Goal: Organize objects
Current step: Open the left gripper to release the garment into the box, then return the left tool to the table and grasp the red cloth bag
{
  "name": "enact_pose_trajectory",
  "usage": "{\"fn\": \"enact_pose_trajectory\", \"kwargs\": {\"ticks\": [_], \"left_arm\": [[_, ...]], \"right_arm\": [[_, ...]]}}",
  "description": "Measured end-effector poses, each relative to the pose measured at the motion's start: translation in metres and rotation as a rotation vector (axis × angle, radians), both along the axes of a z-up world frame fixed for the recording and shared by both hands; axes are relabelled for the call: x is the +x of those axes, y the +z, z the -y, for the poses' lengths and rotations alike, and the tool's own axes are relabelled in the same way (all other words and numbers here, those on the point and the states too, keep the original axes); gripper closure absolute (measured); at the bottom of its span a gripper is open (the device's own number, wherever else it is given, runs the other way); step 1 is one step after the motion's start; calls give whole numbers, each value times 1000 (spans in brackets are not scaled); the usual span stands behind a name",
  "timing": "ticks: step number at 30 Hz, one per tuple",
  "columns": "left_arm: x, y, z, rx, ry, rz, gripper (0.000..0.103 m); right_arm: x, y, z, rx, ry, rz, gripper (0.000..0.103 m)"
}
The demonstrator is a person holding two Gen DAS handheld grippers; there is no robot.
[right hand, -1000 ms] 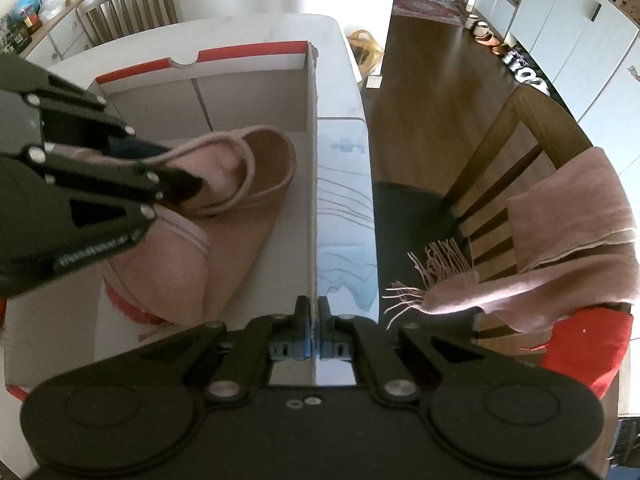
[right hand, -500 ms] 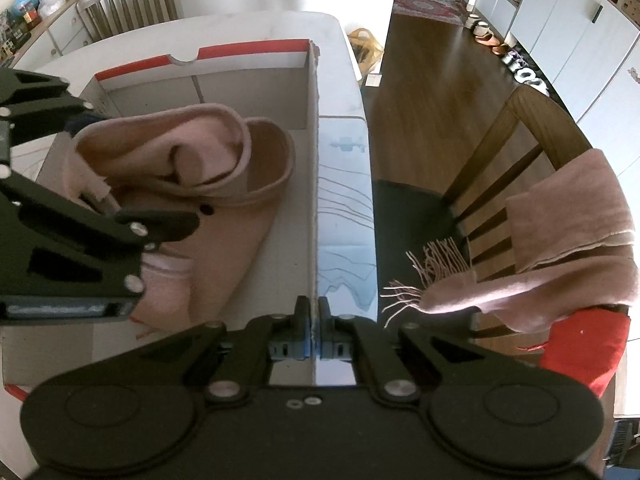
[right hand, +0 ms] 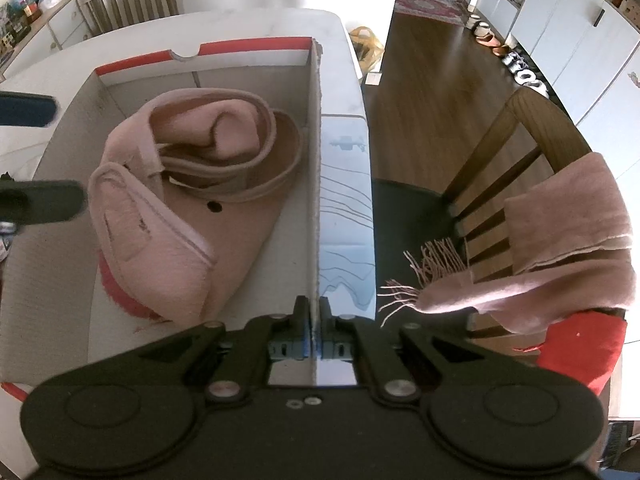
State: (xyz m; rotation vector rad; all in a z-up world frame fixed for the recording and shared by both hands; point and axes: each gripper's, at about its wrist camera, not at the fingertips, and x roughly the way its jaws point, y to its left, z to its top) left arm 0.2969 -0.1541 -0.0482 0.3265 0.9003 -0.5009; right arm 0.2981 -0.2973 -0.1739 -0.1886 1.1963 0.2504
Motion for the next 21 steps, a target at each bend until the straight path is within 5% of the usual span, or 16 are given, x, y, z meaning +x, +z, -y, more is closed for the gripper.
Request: {"fn": "enact_pose_trajectory", "kwargs": {"ticks": [11, 21], "left_arm": [[-43, 25, -50, -23, 40, 36, 30], [-76, 31, -135, -40, 219, 46, 19]], "right_arm": [[3, -3, -2, -7, 4, -4, 100], [4, -2, -2, -3, 2, -5, 100]]}}
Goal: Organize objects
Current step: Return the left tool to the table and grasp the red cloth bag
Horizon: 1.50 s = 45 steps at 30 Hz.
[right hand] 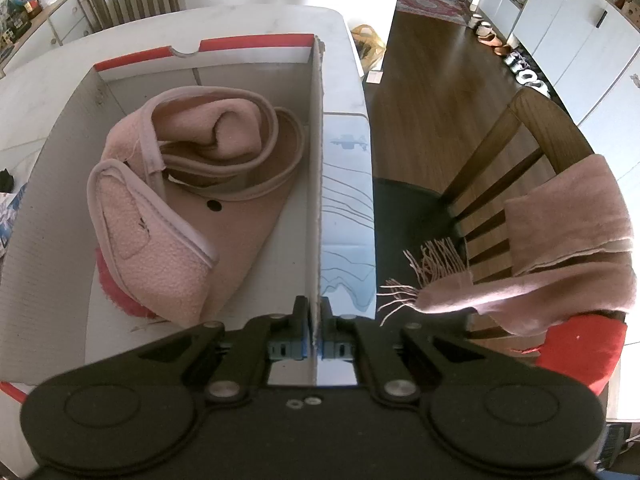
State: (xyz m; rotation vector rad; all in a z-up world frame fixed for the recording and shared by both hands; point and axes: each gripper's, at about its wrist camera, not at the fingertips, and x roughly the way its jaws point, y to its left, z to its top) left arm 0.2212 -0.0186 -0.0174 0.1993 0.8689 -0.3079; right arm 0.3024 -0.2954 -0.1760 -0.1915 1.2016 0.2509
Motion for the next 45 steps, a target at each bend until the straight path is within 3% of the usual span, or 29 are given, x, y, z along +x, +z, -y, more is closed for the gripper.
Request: {"fn": "enact_pose_trajectory", "kwargs": {"ticks": [7, 11, 20, 32, 40, 43, 45], "left_arm": [[-18, -14, -55, 22, 132, -27, 16], [-31, -26, -74, 22, 189, -44, 5], [-54, -75, -96, 0, 261, -150, 1], [-34, -141, -103, 109, 318, -227, 1], [-21, -160, -97, 178, 317, -253, 1], [-19, -163, -104, 171, 346, -269, 2], [-20, -164, -109, 151, 359, -275, 9]], "right_arm": [[-2, -1, 0, -2, 7, 8, 101], [-4, -1, 0, 9, 15, 7, 102], [-16, -1, -7, -7, 46, 12, 100], [-18, 1, -12, -9, 28, 13, 100], [-18, 1, -14, -13, 20, 15, 100], [-18, 0, -14, -13, 20, 15, 100], [-18, 1, -14, -14, 20, 16, 100]]}}
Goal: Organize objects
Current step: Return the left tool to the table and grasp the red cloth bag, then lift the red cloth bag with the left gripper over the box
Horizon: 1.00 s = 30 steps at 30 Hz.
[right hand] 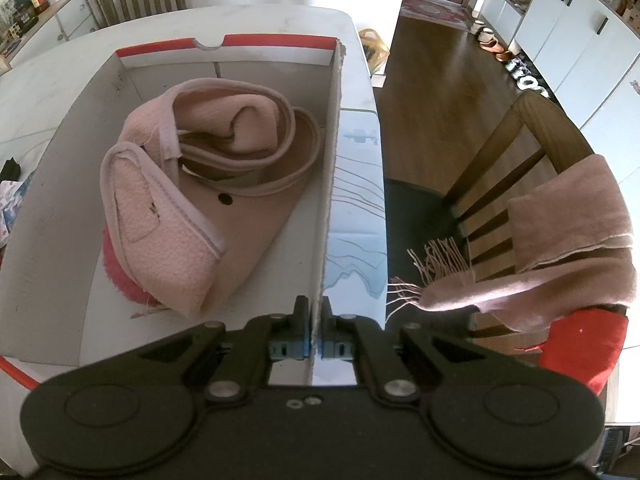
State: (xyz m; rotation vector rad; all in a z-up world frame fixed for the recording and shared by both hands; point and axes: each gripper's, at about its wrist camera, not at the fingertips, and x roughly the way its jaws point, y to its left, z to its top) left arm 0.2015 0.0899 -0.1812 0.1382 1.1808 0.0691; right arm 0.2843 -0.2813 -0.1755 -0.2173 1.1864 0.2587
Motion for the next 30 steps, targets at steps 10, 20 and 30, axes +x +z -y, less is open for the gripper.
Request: {"fn": "enact_pose_trajectory", "kwargs": {"ticks": [10, 20, 30], "left_arm": [[-15, 21, -10, -66, 33, 32, 79], [-32, 85, -26, -83, 52, 121, 93], [-32, 177, -12, -79, -73, 226, 93]], "right_arm": [[0, 0, 0, 0, 1, -1, 100], [-1, 1, 1, -1, 10, -2, 100], [0, 0, 3, 5, 15, -5, 100]]}}
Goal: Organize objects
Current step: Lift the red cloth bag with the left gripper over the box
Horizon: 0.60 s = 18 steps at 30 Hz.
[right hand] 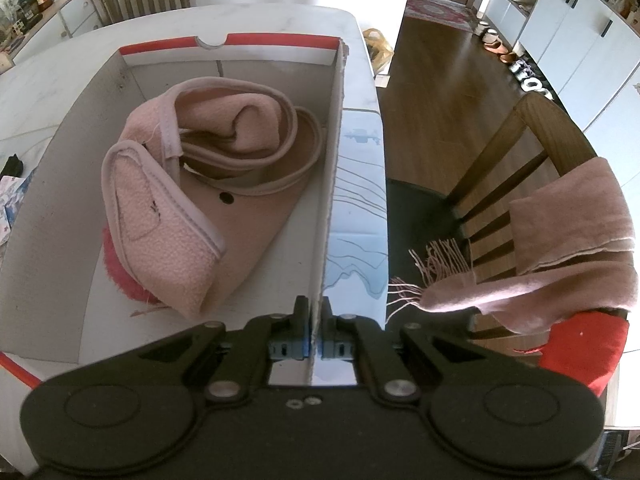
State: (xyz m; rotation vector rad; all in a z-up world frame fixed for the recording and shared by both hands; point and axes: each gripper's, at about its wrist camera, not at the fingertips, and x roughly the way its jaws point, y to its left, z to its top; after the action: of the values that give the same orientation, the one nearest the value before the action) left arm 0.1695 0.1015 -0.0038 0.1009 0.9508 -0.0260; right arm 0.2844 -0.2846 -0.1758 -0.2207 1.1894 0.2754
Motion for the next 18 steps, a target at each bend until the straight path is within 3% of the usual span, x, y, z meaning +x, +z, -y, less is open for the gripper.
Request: {"fn": "enact_pose_trajectory", "kwargs": {"ticks": [11, 18], "left_arm": [[20, 63, 60, -7, -205, 86, 93], [38, 85, 114, -24, -369, 109, 93]], "right_arm": [[1, -2, -1, 1, 9, -1, 100], [1, -3, -3, -5, 22, -4, 100]]}}
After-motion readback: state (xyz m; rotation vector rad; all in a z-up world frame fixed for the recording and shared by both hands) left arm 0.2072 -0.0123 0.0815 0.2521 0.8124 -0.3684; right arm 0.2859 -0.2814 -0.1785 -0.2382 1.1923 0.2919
